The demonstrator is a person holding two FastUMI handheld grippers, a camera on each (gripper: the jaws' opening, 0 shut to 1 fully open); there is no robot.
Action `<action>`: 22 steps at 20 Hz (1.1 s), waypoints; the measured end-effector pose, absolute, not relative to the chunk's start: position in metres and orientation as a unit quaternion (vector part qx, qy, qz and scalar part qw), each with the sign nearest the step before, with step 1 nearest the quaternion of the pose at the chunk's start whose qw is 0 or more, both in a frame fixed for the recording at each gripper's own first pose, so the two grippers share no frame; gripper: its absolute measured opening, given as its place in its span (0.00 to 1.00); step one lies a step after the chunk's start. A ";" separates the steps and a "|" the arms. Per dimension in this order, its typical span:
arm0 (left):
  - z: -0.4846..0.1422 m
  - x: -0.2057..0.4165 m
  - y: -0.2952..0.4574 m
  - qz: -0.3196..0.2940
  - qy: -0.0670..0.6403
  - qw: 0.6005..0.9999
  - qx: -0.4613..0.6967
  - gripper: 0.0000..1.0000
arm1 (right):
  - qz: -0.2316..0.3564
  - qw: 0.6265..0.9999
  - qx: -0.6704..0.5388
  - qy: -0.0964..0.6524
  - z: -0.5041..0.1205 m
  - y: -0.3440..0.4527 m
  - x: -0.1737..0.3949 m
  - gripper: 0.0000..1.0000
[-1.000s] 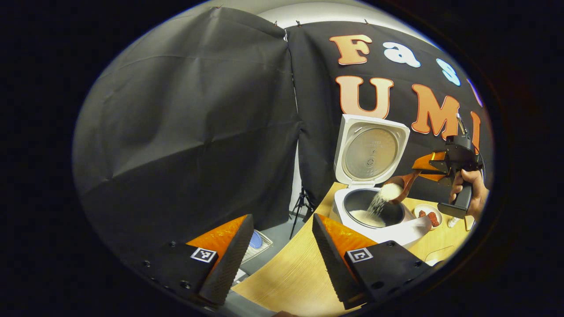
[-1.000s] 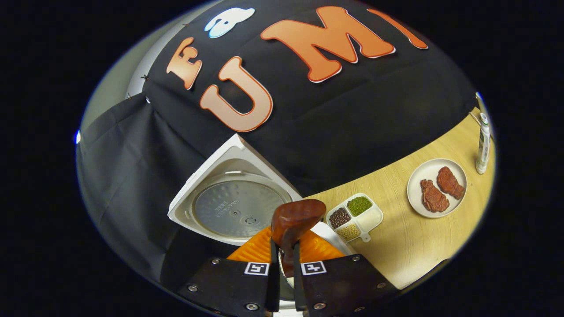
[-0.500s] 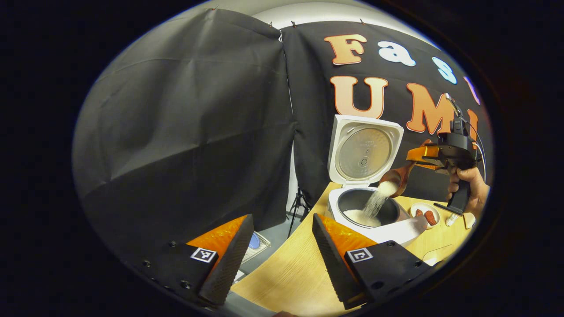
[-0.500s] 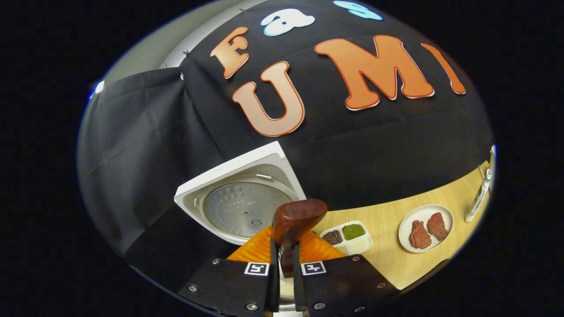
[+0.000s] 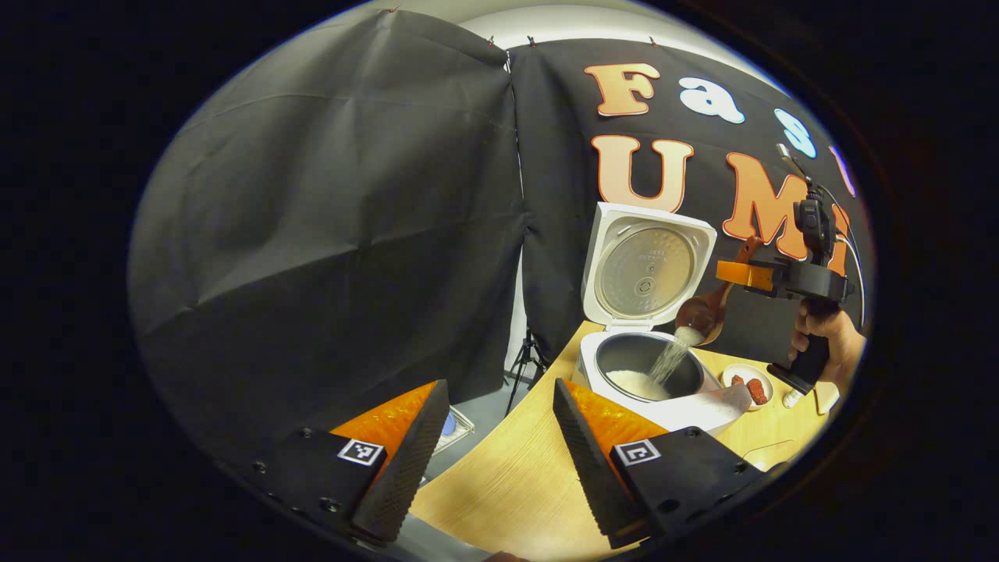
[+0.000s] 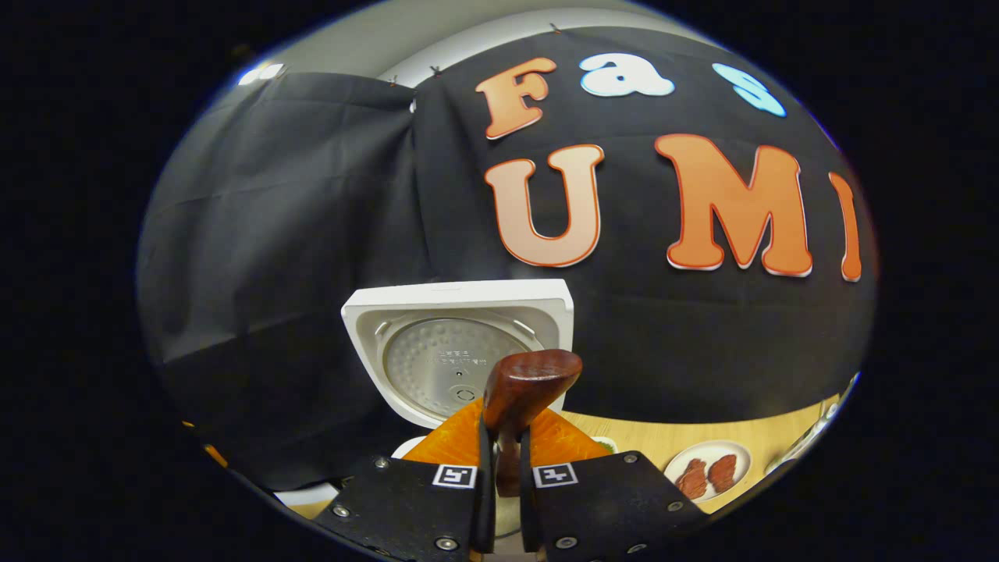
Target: Close the left gripper, press the button to open the rice cooker; take a wooden spoon from the chopstick holder with the right hand, scoop a spoonful of rice and pour it into the rice cooker, then put the wooden spoon back into the chopstick holder.
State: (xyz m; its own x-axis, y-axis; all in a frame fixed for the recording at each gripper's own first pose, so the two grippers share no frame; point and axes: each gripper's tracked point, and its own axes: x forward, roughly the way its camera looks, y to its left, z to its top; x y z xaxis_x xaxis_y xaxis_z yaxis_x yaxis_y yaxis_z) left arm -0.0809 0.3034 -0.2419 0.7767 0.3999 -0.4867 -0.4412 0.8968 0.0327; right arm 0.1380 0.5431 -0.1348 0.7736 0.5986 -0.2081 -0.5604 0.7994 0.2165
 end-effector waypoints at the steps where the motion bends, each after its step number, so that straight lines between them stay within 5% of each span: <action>1: -0.243 -0.082 0.303 0.224 0.249 0.941 -0.041 0.92 | 0.316 0.940 0.052 0.119 -0.131 0.548 0.135 0.12; 15: -0.244 -0.099 0.302 0.246 0.253 0.934 -0.051 0.93 | 0.382 0.921 -0.071 0.013 -0.104 0.580 0.085 0.12; 22: -0.233 -0.111 0.286 0.232 0.243 0.942 -0.027 0.93 | 0.379 0.925 -0.016 0.017 -0.073 0.549 0.070 0.12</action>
